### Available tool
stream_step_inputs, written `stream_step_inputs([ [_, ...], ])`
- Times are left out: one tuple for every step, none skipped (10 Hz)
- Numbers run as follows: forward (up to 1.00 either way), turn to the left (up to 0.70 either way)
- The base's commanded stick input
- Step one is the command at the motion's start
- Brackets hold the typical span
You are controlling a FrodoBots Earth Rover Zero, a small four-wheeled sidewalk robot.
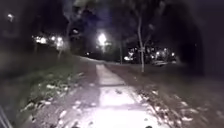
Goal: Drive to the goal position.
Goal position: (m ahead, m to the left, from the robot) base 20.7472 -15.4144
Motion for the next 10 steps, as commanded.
stream_step_inputs([
  [0.7,0.15],
  [0.7,0.29],
  [0.7,0.16],
  [0.7,0.0],
  [0.7,0.07],
  [0.7,0.34],
  [0.7,0.12],
  [0.7,0.01],
  [0.7,0.07],
  [0.7,0.18],
])
